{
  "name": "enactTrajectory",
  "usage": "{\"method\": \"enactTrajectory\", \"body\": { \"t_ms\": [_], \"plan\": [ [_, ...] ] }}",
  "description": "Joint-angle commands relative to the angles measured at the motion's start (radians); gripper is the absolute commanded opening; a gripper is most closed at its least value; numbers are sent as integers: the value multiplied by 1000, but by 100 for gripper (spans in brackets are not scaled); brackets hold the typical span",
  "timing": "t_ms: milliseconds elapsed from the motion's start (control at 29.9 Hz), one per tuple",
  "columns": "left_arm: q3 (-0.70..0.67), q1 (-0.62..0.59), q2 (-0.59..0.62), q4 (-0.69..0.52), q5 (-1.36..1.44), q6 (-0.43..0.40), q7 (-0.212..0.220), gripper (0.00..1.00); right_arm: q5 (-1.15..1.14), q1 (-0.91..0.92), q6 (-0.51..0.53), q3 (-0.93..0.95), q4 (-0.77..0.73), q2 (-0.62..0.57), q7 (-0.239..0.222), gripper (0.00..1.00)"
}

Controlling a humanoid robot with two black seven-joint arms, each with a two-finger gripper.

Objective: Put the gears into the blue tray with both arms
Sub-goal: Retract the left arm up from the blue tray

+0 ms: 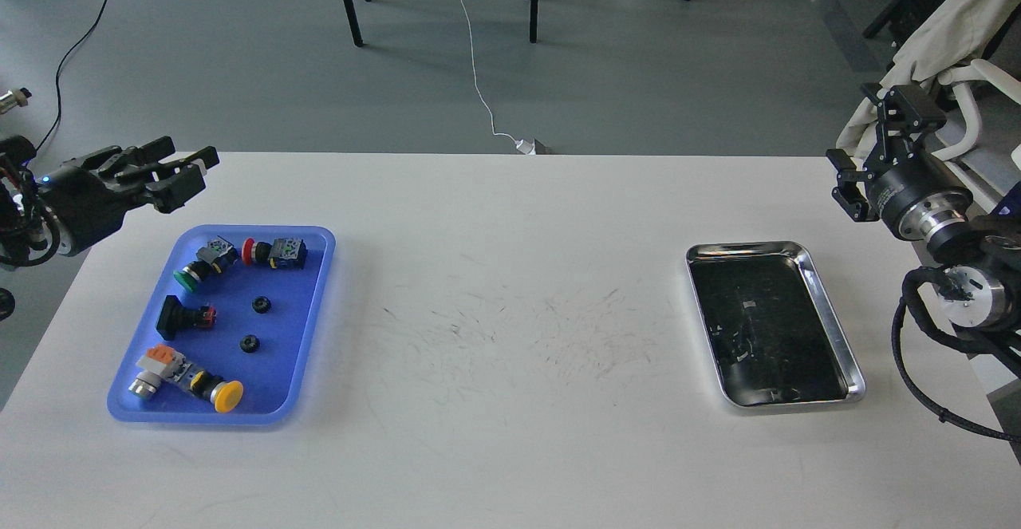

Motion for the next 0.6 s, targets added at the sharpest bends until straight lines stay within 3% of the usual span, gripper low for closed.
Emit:
{"method": "enactTrajectory", "body": {
  "t_ms": [0, 134, 267, 568],
  "plan": [
    [-2, -25, -6, -1, -154, -35, 0, 82, 4, 0, 2, 6, 5, -14, -1, 98],
    [-52, -25, -34, 3, -310, -41, 0, 98, 5, 0, 5, 11, 28, -46, -1, 98],
    [-109, -25, -45, 0, -410, -87, 0, 99, 7, 0, 9, 11, 69, -79, -1, 98],
    [-151, -13, -75, 29, -539, -95, 0, 99, 13, 2, 11, 31, 88, -98, -7, 98]
  ]
}}
